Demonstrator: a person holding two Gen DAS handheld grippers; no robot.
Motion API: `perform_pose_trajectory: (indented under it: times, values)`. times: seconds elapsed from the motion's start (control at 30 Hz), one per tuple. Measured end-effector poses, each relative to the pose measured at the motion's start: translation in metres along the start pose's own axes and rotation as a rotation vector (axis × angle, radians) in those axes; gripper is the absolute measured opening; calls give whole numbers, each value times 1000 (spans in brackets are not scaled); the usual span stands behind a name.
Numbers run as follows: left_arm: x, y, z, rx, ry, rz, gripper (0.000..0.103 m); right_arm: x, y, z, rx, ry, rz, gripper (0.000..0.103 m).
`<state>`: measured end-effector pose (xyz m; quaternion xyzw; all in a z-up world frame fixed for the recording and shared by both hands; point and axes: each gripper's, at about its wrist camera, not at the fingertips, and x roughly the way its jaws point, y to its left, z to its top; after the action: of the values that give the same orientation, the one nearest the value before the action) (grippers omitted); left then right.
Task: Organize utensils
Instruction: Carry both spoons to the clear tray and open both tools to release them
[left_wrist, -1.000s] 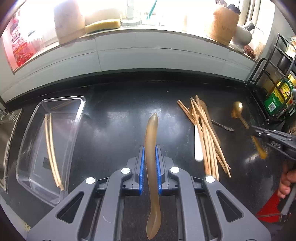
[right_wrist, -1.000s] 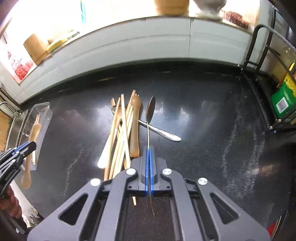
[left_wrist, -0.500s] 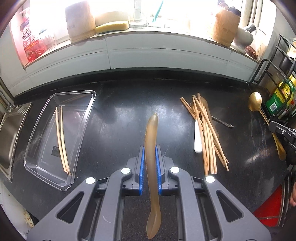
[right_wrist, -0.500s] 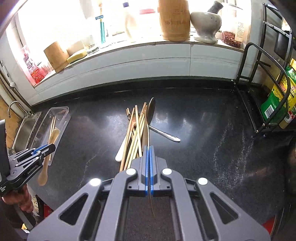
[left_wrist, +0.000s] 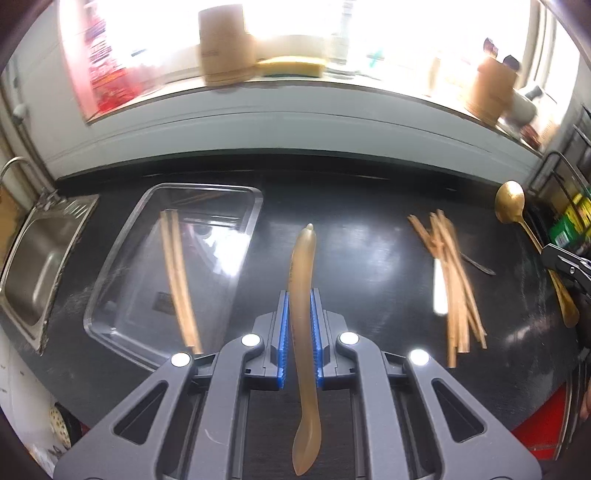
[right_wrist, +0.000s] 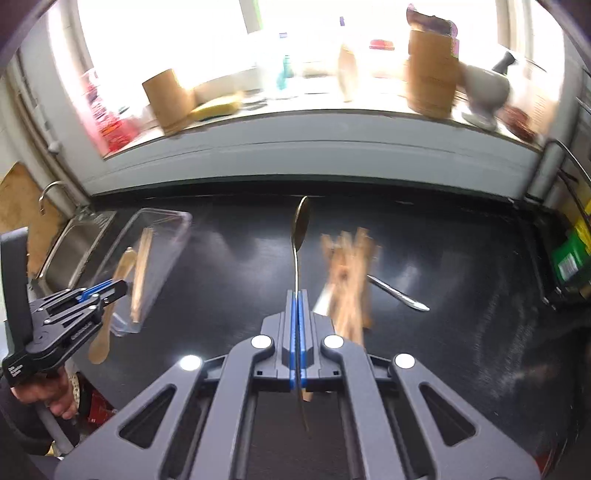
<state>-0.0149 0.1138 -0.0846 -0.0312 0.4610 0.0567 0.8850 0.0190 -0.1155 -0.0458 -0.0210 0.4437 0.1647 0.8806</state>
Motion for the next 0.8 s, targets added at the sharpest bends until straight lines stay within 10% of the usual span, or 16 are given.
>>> perform_pose_trajectory:
  times: [0.8]
  values:
    - [38, 196, 13, -176, 50, 125, 10, 113, 256, 67, -245, 102, 275, 2]
